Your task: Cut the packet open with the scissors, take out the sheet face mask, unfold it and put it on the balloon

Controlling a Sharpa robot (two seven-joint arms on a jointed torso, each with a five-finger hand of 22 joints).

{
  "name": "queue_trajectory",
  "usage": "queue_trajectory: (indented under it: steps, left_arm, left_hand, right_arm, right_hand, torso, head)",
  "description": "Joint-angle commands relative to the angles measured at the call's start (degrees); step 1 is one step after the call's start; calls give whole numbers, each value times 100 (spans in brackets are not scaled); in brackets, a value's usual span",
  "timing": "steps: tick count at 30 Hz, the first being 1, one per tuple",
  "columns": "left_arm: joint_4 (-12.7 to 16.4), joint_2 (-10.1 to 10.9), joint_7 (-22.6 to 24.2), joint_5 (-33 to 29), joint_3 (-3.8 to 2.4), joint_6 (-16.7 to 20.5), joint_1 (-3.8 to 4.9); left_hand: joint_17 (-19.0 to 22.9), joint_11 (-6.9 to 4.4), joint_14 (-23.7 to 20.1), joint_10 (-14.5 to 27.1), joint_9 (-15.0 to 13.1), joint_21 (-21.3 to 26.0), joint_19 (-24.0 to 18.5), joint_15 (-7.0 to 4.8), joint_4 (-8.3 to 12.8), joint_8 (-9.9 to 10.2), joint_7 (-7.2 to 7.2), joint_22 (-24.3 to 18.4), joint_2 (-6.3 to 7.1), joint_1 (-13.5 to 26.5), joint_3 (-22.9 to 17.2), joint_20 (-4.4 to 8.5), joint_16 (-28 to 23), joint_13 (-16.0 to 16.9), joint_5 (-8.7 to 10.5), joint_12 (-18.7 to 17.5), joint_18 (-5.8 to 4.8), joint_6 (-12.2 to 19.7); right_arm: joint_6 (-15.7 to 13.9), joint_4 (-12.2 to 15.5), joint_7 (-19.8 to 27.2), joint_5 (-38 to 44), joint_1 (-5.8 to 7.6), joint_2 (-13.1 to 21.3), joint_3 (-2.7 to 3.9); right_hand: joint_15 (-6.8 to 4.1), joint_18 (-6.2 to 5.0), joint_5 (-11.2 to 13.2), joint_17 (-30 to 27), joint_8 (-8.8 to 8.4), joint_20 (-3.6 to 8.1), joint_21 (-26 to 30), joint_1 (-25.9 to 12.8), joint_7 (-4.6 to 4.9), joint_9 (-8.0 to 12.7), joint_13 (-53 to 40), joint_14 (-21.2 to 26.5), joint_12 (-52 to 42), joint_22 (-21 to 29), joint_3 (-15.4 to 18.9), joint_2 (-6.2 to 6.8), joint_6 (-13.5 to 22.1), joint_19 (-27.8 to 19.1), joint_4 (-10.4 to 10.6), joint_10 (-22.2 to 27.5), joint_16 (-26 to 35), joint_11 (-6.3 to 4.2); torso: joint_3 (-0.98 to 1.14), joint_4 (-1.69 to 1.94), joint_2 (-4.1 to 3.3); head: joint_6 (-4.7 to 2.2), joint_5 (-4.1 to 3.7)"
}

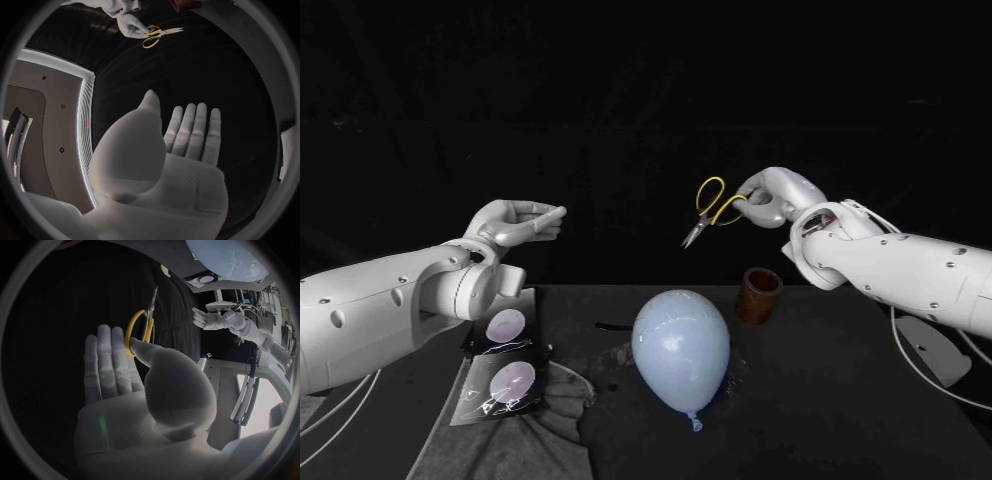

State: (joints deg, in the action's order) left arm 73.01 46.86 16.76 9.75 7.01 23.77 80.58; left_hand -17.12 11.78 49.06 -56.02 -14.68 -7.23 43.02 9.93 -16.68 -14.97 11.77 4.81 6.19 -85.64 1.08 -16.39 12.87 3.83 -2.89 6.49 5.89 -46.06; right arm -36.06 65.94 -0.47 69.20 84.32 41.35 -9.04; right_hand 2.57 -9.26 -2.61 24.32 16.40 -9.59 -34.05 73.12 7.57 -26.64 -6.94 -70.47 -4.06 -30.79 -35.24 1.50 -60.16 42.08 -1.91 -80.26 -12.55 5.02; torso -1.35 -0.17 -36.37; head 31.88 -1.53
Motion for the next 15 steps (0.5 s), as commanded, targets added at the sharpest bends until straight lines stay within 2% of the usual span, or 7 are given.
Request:
queue_trajectory:
  steps: [1, 2, 7, 8, 11, 15]
  left_arm:
    - [141, 63, 279, -307, 0, 173, 2]
    - [173, 81, 283, -319, 2, 178, -2]
    - [277, 121, 312, -347, 9, 160, -10]
    - [304, 129, 320, -352, 10, 157, -11]
    - [377, 157, 345, -368, 10, 146, -13]
    - [452, 199, 376, -393, 8, 130, -14]
  left_hand:
    - [4, 5, 49, -48, 9, -23, 54, -13, -10, -20, 333, 7, -37, -5, -35, 0, 28, -4, 13, 36, 114, -62]
    - [5, 5, 50, -50, 12, -28, 64, -14, -8, -20, 332, 8, -44, -12, -42, -1, 32, -5, 13, 36, 121, -66]
    - [13, 3, 51, -56, 25, -39, 87, -17, 2, -14, 332, 6, -98, -80, -99, -7, 48, -8, 13, 36, 143, -83]
    - [16, 2, 50, -58, 30, -40, 89, -18, 4, -11, 330, 4, -107, -101, -115, -9, 53, -8, 13, 36, 148, -87]
    - [17, 2, 50, -59, 32, -39, 90, -18, 5, -10, 330, 4, -111, -110, -122, -9, 55, -9, 13, 36, 150, -89]
    - [18, 2, 50, -60, 33, -39, 90, -18, 5, -9, 330, 3, -113, -117, -126, -10, 56, -9, 13, 36, 151, -90]
  right_arm:
    - [-132, 147, -195, 508, 47, 211, -6]
    - [-139, 182, -225, 562, 59, 284, -9]
    - [-162, 180, -333, 707, 105, 484, -23]
    - [-164, 171, -359, 731, 111, 525, -33]
    - [-171, 204, -410, 754, 121, 653, -61]
    - [-166, 346, -463, 787, 124, 857, -88]
  right_hand:
    - [2, -37, -15, 12, 31, -1, -38, -41, -47, -522, -9, -52, 1, -8, -194, -14, -5, -37, -128, -194, 3, -154]
    - [1, -39, -15, 16, 32, -2, -37, -44, -49, -524, -9, -54, 1, -9, -193, -10, -7, -38, -120, -197, 2, -156]
    - [-6, -51, -15, 34, 38, -5, -33, -55, -62, -541, -13, -69, -3, -13, -196, 7, -20, -34, -77, -216, -4, -168]
    - [-7, -52, -15, 35, 38, -5, -32, -56, -64, -542, -14, -70, -4, -13, -196, 10, -22, -33, -74, -217, -5, -170]
    - [-12, -60, -15, 48, 43, -9, -27, -65, -72, -554, -16, -80, -5, -13, -198, 27, -33, -27, -42, -229, -8, -177]
    - [-13, -63, -15, 52, 44, -11, -24, -67, -75, -557, -16, -81, -5, -13, -200, 33, -35, -25, -30, -232, -8, -179]
  torso:
    - [6, -26, 1]
    - [12, -37, 3]
    - [19, -41, 6]
    - [16, -43, 5]
    - [6, -37, -7]
    - [6, -34, -14]
  head:
    - [5, -49]
    - [-2, -53]
    - [24, -72]
    - [33, -114]
    - [50, -174]
    - [82, -274]
